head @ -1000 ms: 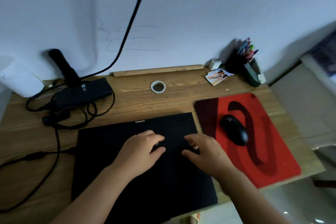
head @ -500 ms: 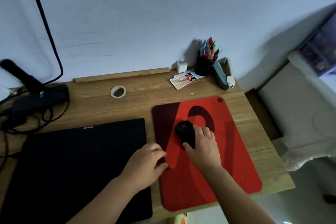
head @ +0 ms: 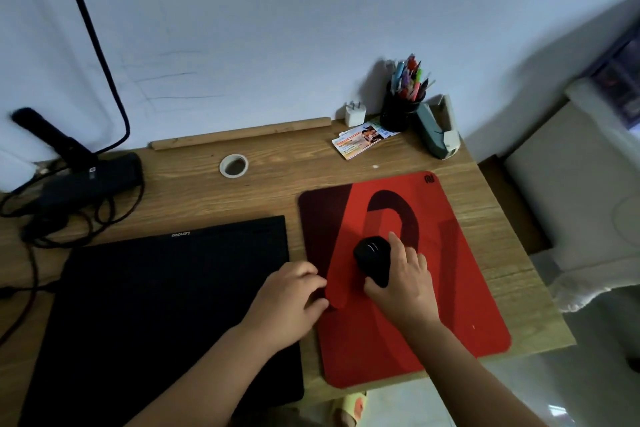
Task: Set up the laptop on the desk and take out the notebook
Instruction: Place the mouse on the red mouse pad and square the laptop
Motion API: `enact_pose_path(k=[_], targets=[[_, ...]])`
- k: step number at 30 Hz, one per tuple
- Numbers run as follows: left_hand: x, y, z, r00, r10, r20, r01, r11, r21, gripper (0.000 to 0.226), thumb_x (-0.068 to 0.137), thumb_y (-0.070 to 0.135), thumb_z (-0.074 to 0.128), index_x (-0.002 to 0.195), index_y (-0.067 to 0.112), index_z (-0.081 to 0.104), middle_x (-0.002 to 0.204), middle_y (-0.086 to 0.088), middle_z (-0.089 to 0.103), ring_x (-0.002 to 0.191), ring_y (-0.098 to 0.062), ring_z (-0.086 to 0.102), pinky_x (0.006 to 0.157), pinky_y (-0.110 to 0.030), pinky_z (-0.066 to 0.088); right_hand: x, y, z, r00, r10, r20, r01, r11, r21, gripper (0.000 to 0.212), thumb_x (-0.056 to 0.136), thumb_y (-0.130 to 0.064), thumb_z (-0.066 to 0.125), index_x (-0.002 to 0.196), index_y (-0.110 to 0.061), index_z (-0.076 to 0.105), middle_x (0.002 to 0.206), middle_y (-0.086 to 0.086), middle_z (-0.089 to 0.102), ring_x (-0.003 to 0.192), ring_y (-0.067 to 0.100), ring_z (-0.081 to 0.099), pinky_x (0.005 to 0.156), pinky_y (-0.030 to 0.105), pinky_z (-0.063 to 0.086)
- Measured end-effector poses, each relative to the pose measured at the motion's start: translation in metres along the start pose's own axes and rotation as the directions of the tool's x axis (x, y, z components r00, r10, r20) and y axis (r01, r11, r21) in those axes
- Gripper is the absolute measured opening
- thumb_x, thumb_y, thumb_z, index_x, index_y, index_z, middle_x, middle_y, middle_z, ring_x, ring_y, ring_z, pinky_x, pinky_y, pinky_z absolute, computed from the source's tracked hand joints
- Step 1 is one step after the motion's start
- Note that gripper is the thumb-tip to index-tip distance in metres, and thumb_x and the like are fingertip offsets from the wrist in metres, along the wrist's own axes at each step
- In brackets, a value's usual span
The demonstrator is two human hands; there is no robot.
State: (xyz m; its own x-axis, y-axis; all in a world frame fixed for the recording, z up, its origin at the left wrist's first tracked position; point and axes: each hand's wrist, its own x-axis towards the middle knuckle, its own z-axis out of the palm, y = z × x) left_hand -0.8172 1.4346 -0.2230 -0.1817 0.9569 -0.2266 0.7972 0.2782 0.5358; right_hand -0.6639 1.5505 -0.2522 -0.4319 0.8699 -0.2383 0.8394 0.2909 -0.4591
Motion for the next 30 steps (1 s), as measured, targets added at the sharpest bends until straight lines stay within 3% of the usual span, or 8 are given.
enact_pose_path(k=[6,11,14,18,22,30], targets=[[-0.001,0.005,0.016,0.997,0.073,0.04,-0.075,0.997,0.036,0.038,0.088,0.037,0.054,0.122,0.02,0.056,0.132,0.005,0.048,0.122,-0.011,0.042,0.103,-0.023,0.029,-0.042,0.021,0.009,0.998,0.033,-0.049,-0.035,0.999,-0.034,0.082,0.071,-0.034,0.068,0.14,-0.009,0.029,0.118,0.013,0.055,0.109,0.031,0.048,0.092,0.042,0.042],[-0.005,0.004,0.026,0.99,0.113,0.083,-0.121,0.987,0.105,0.04,0.088,0.037,0.053,0.125,0.023,0.053,0.134,0.004,0.046,0.126,-0.013,0.036,0.106,-0.026,0.021,-0.049,0.027,0.013,0.999,0.028,0.017,-0.026,0.997,-0.075,0.089,0.074,-0.053,0.063,0.143,-0.014,0.022,0.129,0.007,0.049,0.119,0.027,0.042,0.099,0.037,0.038],[-0.01,0.002,0.033,0.987,0.125,0.102,-0.139,0.979,0.146,0.043,0.087,0.038,0.055,0.127,0.023,0.051,0.134,0.005,0.045,0.126,-0.013,0.034,0.107,-0.027,0.018,-0.046,0.037,0.003,0.989,0.122,-0.081,-0.125,0.992,-0.027,0.083,0.076,-0.06,0.057,0.139,-0.012,0.03,0.132,0.011,0.049,0.12,0.03,0.043,0.1,0.042,0.037],[-0.02,0.002,0.046,0.974,0.141,0.175,-0.173,0.967,0.185,0.047,0.084,0.041,0.057,0.127,0.024,0.05,0.135,0.004,0.044,0.126,-0.015,0.034,0.107,-0.03,0.018,-0.039,0.064,-0.015,0.914,0.35,-0.207,-0.362,0.932,-0.025,0.059,0.085,-0.038,0.056,0.131,-0.005,0.04,0.13,0.023,0.047,0.12,0.039,0.039,0.099,0.049,0.033],[-0.026,-0.002,0.054,0.974,0.131,0.186,-0.167,0.966,0.198,0.048,0.082,0.038,0.06,0.128,0.025,0.049,0.137,0.004,0.039,0.126,-0.015,0.033,0.109,-0.031,0.016,-0.035,0.076,-0.025,0.867,0.479,-0.136,-0.487,0.873,-0.033,0.064,0.079,-0.032,0.063,0.131,-0.004,0.035,0.134,0.022,0.04,0.125,0.04,0.032,0.102,0.052,0.028],[-0.04,0.004,0.054,0.978,0.111,0.176,-0.146,0.969,0.198,0.054,0.085,0.04,0.056,0.133,0.021,0.044,0.148,-0.001,0.029,0.136,-0.016,0.021,0.111,-0.028,0.006,-0.018,0.088,-0.042,0.822,0.57,0.004,-0.57,0.822,0.01,0.087,0.065,-0.034,0.078,0.134,-0.01,0.03,0.137,0.024,0.032,0.128,0.04,0.026,0.103,0.054,0.025]])
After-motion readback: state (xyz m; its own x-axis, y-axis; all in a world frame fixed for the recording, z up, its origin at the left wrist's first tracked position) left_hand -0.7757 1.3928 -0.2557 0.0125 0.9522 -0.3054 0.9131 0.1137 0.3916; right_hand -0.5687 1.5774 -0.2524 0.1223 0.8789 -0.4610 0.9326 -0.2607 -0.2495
